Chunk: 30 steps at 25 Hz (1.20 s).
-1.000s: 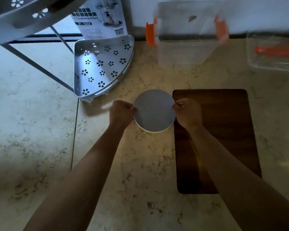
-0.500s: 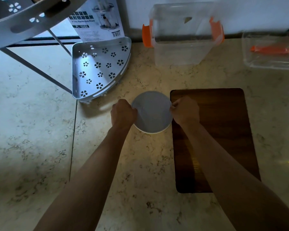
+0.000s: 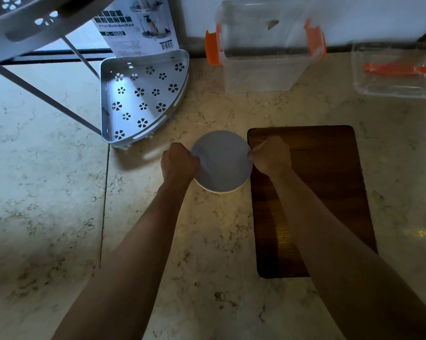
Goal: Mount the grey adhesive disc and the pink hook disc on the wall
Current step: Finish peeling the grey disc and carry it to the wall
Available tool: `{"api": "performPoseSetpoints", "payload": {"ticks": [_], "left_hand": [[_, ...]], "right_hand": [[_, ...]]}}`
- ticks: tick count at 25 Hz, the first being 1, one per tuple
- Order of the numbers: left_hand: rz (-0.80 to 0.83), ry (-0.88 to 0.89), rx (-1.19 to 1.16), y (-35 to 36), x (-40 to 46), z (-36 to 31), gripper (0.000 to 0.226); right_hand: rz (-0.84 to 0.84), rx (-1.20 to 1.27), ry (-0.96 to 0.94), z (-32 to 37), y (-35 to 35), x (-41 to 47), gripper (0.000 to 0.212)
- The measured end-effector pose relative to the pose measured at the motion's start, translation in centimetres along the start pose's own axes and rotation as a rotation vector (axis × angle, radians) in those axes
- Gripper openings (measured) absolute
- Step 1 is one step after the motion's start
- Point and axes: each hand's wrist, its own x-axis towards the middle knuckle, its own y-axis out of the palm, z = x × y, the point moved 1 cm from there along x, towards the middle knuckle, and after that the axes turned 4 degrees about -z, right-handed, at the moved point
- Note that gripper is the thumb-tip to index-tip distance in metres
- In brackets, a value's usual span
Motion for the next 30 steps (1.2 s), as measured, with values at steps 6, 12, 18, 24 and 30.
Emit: {"api": "performPoseSetpoints", "payload": {"ticks": [6,12,18,24,30], "left_hand": [[0.064,-0.18,-0.265,0.0,0.4,-0.4,0.039],[0.115,-0.275,-0.431,-0.5,-1.0,-0.3,0.04],[0.177,-0.327,-0.489,-2.2,-4.4,1.1,0.026],[0.272,-0.315,-0.593,-3.6,-9.2,2.5,0.014],[0.438,-0.329,-0.725,-4.0,-13.0,2.0,0.017]], "right_hand": [[0.107,0.074,-0.001,-0.2,-0.4,0.1,0.034],[0.135,0.221,-0.062,-0.7,-0.6,-1.1,0.024],[0.157,0.254,-0.034,-2.6,-0.1,-4.6,0.015],[0.194,0.357,0.076,-4.6,-1.2,-8.9,0.014],[0.17,0.406,0.105,-7.4,-4.1,-11.8,0.026]]}}
